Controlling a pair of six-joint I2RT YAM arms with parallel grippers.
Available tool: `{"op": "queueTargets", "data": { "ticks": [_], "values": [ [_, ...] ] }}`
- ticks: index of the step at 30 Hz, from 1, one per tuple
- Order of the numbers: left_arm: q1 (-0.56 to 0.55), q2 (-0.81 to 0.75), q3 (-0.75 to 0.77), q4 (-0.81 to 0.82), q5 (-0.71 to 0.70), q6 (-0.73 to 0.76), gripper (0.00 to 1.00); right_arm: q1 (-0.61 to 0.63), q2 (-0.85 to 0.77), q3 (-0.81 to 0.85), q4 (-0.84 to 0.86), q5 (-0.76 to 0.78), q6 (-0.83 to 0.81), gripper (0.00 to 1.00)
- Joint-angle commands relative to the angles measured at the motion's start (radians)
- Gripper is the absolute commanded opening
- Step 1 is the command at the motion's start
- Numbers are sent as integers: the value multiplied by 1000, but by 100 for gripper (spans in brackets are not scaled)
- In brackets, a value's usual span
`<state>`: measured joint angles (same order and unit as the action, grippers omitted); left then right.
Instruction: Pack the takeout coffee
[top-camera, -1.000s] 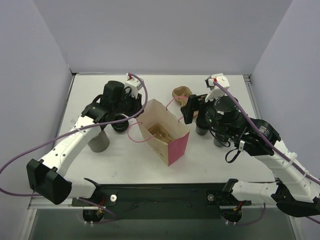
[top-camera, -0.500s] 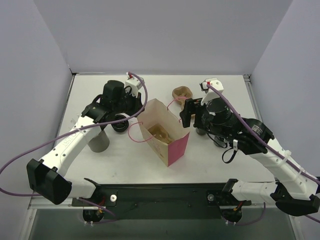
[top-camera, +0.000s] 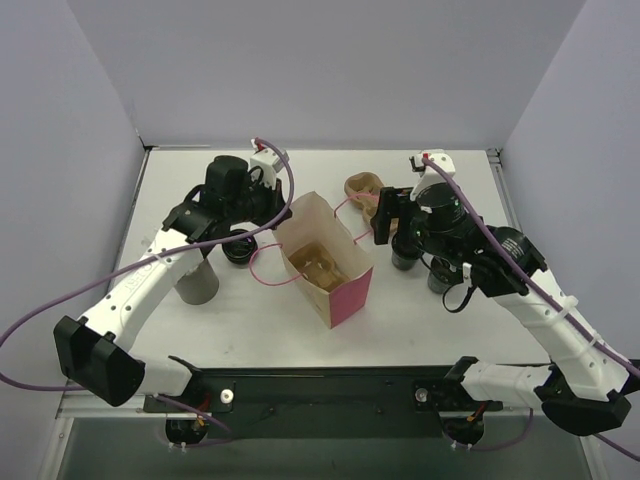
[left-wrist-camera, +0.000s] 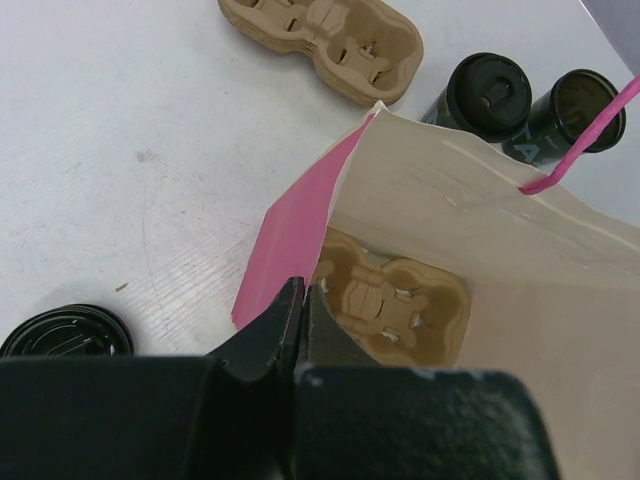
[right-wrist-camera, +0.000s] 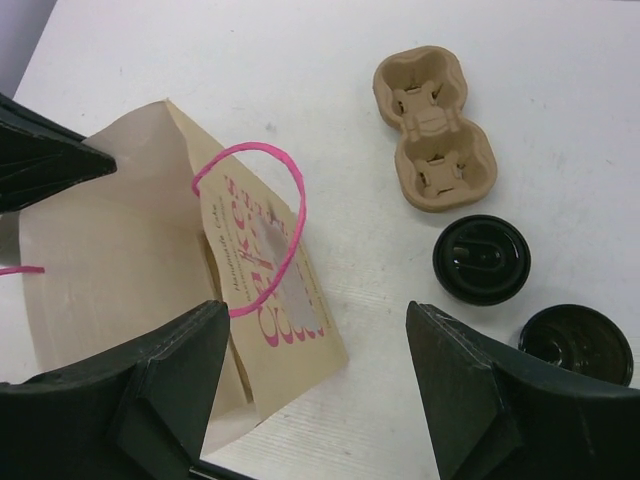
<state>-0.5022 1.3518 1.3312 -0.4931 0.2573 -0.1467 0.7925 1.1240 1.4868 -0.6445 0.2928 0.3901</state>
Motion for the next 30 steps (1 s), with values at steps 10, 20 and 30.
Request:
{"op": "queueTargets", "data": {
  "ticks": [10, 20, 30],
  "values": [
    [2, -36, 16, 5, -30, -41, 4, -374, 86, -55, -72, -176, -36, 74],
    [7, -23, 23, -38, -43, 2, 31, -507, 235, -135, -41, -351, -105, 80],
    [8, -23, 28, -58, -27, 21, 27, -550, 336, -141, -20, -380, -189, 83]
  ]
}}
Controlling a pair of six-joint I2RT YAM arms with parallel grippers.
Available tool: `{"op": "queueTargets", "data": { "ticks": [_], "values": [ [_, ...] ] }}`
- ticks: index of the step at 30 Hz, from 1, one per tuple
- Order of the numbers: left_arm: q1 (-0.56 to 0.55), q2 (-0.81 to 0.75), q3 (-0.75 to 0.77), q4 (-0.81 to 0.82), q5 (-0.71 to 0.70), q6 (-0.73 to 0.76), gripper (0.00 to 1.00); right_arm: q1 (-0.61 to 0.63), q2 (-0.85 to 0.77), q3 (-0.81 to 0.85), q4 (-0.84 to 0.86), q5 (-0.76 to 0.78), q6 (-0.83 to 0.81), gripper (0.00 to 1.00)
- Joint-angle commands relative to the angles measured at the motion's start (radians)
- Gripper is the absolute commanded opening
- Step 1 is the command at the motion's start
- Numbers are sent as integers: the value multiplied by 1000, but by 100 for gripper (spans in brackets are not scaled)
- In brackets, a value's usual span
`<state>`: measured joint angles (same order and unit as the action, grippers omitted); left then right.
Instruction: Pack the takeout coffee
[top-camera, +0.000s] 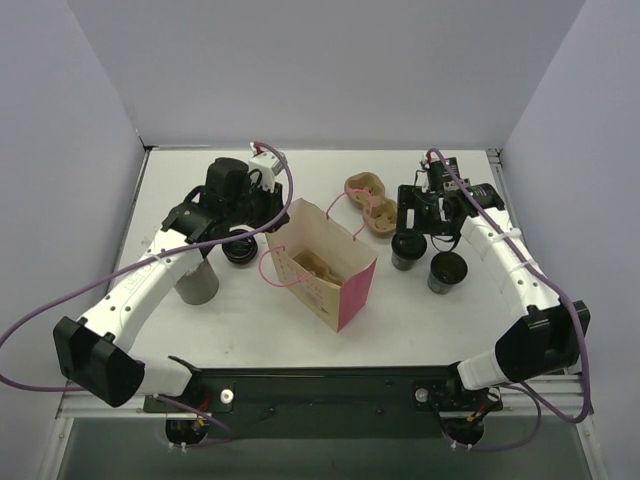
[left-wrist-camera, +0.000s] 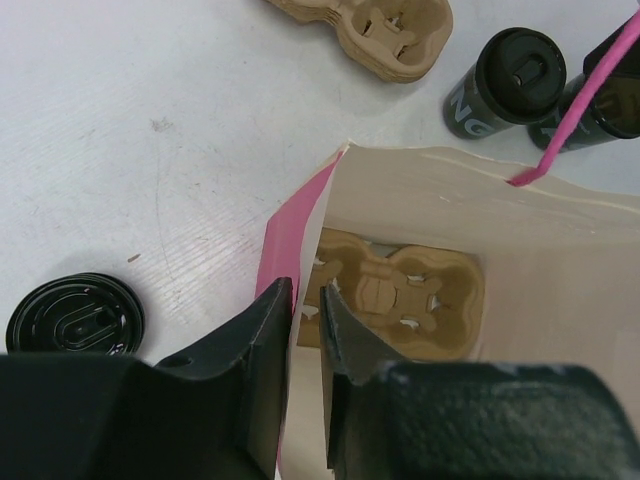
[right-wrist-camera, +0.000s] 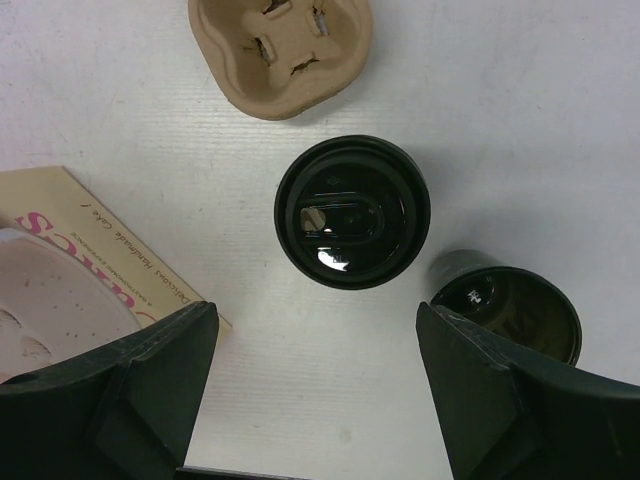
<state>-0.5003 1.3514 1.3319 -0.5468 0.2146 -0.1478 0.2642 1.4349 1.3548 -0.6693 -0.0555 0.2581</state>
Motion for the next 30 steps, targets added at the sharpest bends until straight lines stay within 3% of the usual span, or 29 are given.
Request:
{"op": "queueTargets", "data": {
  "ticks": [1, 3, 6, 11, 17, 20, 26, 30],
  "values": [
    [8, -26, 27, -5, 17, 22, 25, -23, 33, -11, 5, -40, -66, 83],
    [6, -28, 29, -7, 20, 22, 24, -29, 51, -13, 5, -38, -91, 84],
    [8, -26, 35, -19, 19, 19, 35, -37, 73, -16, 10, -38, -112, 84],
    [6, -38, 38, -39, 17, 16, 38, -39, 108, -42, 46, -58, -143, 84],
    [5, -38, 33, -58, 6, 28, 38, -40, 147, -30, 74, -53, -169, 84],
    [6, -44, 35, -61, 2, 34, 29, -40, 153, -26, 82, -53, -174, 84],
    [6, -47, 50, -71, -11, 37, 34, -42, 165, -25, 85, -40, -187, 85],
    [6, -52, 49, -74, -8, 40, 28, -43, 173, -34, 88, -26, -203, 84]
  ]
}}
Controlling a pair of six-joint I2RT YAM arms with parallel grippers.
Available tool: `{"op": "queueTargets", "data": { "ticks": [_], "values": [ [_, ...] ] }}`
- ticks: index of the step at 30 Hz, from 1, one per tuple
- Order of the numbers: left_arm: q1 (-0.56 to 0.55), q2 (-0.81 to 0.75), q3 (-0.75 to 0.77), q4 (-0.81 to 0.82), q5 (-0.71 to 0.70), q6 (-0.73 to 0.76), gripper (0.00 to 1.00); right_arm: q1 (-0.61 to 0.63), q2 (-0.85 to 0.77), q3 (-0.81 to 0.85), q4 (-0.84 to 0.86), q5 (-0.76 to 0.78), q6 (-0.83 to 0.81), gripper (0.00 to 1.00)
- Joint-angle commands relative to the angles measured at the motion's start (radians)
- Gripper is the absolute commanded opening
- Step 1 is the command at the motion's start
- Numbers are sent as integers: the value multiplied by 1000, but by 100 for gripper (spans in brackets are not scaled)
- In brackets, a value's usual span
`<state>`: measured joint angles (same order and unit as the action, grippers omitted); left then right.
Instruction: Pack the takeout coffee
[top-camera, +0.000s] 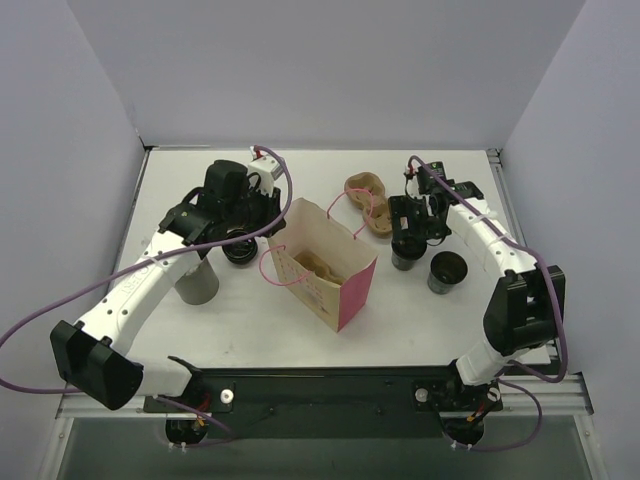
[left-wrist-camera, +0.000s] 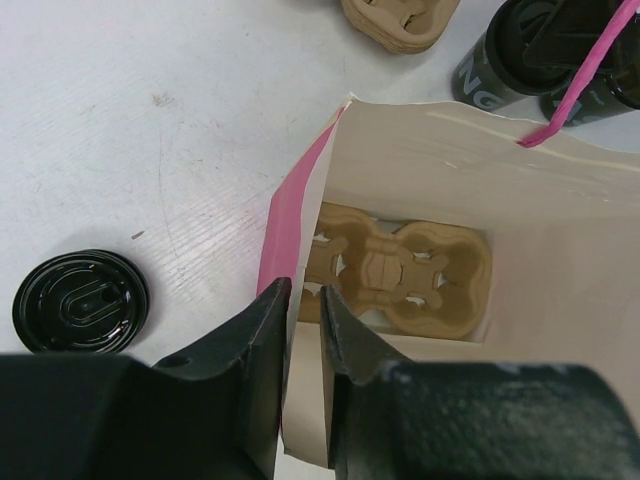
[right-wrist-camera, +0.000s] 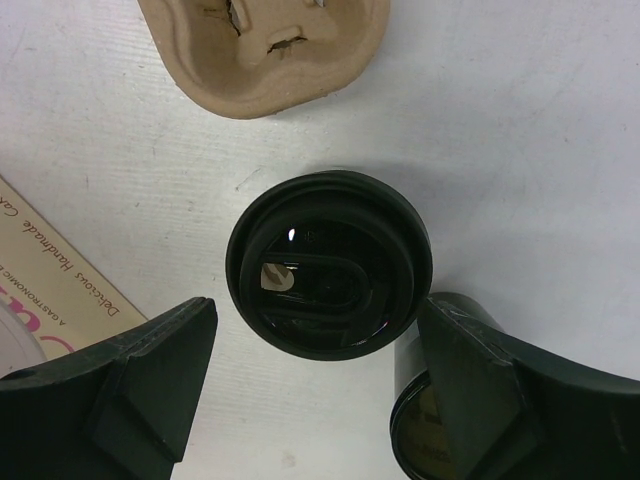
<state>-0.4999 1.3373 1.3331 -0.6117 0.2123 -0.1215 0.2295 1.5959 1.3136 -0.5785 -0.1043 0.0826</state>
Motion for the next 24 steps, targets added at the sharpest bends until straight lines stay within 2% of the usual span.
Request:
{"op": "queueTargets", "data": {
  "ticks": [1, 7, 18, 24],
  "values": [
    [6, -38, 49, -8, -5, 14, 28, -7, 13, 6, -3, 23, -30, 84],
    [4, -40, 48, -13, -10, 14, 35, -9, 36, 1, 2, 34, -32, 83],
    [6, -41, 52, -20, -8, 8, 36, -7, 44, -27, 14, 58, -35, 75],
    [6, -44, 41, -19, -7, 10, 36, -9, 52, -31, 20, 64, -30, 75]
  ]
}}
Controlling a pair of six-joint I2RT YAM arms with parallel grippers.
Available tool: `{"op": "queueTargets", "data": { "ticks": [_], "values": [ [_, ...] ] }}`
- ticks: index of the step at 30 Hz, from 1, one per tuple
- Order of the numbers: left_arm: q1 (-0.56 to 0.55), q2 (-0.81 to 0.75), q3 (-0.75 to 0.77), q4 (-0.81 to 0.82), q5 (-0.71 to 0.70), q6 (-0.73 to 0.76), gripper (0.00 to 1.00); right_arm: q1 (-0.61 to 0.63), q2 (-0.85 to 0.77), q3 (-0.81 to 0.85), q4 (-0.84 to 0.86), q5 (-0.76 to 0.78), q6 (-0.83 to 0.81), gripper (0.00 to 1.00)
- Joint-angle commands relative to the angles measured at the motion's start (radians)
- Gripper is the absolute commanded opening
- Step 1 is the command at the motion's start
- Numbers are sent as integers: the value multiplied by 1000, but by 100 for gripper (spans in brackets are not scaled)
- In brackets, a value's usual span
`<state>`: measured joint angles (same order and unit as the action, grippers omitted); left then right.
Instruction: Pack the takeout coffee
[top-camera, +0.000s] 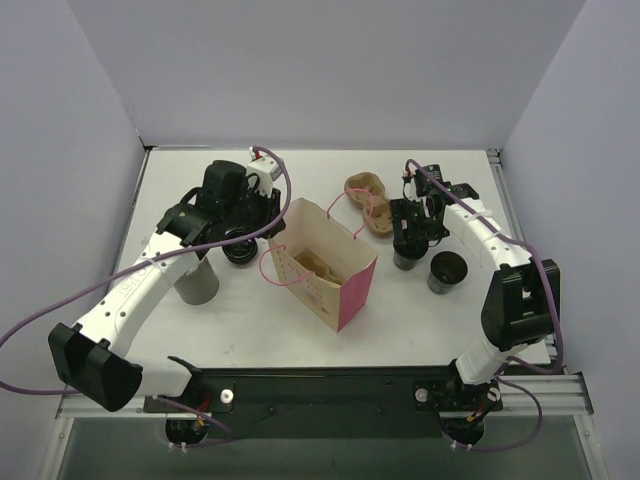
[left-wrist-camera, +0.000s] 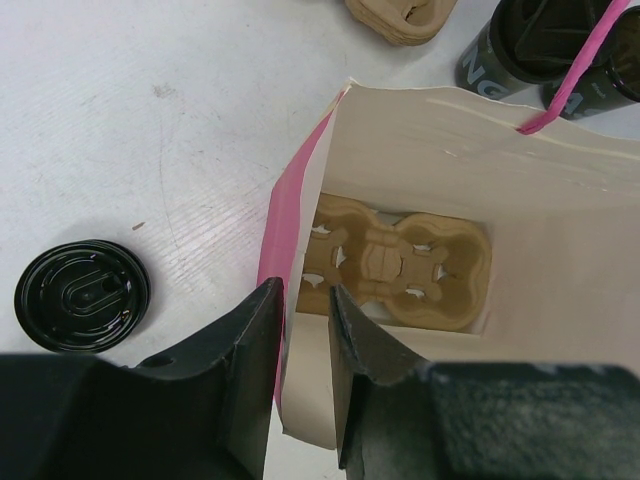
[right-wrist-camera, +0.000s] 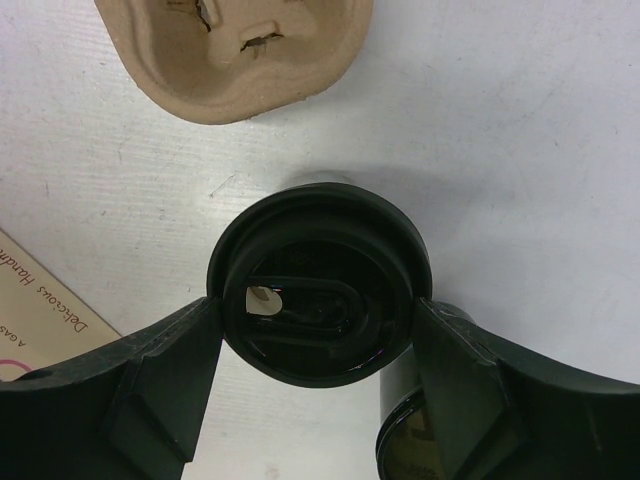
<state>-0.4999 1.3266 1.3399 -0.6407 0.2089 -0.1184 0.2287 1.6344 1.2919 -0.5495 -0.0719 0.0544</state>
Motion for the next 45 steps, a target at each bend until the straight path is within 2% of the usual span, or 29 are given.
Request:
{"op": "queueTargets", "data": {
  "ticks": [1, 12, 17, 28, 37, 45],
  "values": [
    [6, -38, 35, 10, -3, 6, 36, -8, 16, -11, -9, 32, -2, 74],
    [6, -50, 28, 13, -3, -1, 36, -5, 19, -29, -1, 32, 1, 64],
    [6, -47, 30, 15, -5, 2, 37, -5, 19, -45, 2, 47, 12, 73],
    [6, -66, 13, 12, -16, 2, 38, 1, 13, -54, 2, 69, 13, 74],
    [6, -64, 24, 4, -32, -7, 38, 3, -13, -52, -1, 69, 9, 57],
    [6, -61, 16, 3, -52, 5, 34, 4, -137, 32, -73, 107, 42, 53]
  ]
}}
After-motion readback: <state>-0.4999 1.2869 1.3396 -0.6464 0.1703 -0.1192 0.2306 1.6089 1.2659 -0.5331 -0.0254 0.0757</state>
